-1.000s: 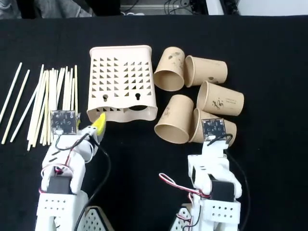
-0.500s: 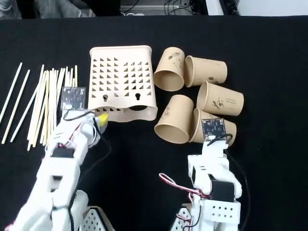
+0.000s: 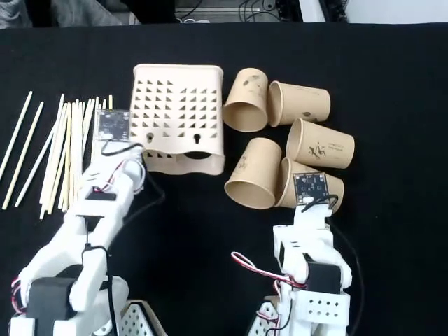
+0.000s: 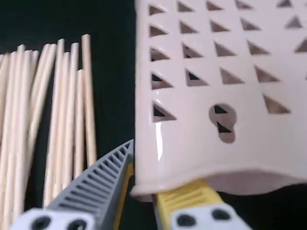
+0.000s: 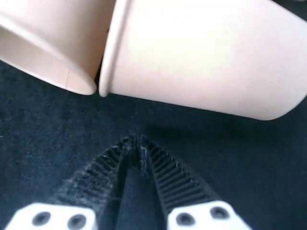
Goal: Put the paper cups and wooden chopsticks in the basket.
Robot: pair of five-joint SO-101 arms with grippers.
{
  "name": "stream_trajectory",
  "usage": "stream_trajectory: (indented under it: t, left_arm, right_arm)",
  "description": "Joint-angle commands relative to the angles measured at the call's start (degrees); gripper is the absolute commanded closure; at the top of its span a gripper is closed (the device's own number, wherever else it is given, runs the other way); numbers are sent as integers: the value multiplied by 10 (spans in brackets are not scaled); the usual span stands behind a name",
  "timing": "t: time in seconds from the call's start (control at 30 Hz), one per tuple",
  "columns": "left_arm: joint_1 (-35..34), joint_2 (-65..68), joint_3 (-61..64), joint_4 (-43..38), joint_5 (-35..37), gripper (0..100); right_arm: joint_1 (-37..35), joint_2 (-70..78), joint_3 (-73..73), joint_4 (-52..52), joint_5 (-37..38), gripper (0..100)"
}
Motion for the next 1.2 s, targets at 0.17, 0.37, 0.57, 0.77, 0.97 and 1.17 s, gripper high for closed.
stream_trajectory:
  t: [0.17, 0.37, 0.57, 0.77, 0.97, 1.17]
  left_arm:
    - [24, -204, 35, 64, -10, 973]
    - [25, -381, -63, 375, 61, 973]
    - [21, -469, -183, 544, 111, 973]
    - [27, -425, -283, 606, 123, 973]
    - [24, -294, -380, 636, 123, 973]
    - [23, -174, -450, 701, 123, 893]
  right_arm:
    - [8, -42, -5, 2, -2, 987]
    - [8, -42, -5, 1, -2, 987]
    - [8, -42, -5, 1, -2, 987]
    - [8, -42, -5, 0, -2, 987]
    - [8, -42, -5, 0, -2, 987]
    - [9, -42, -5, 1, -2, 987]
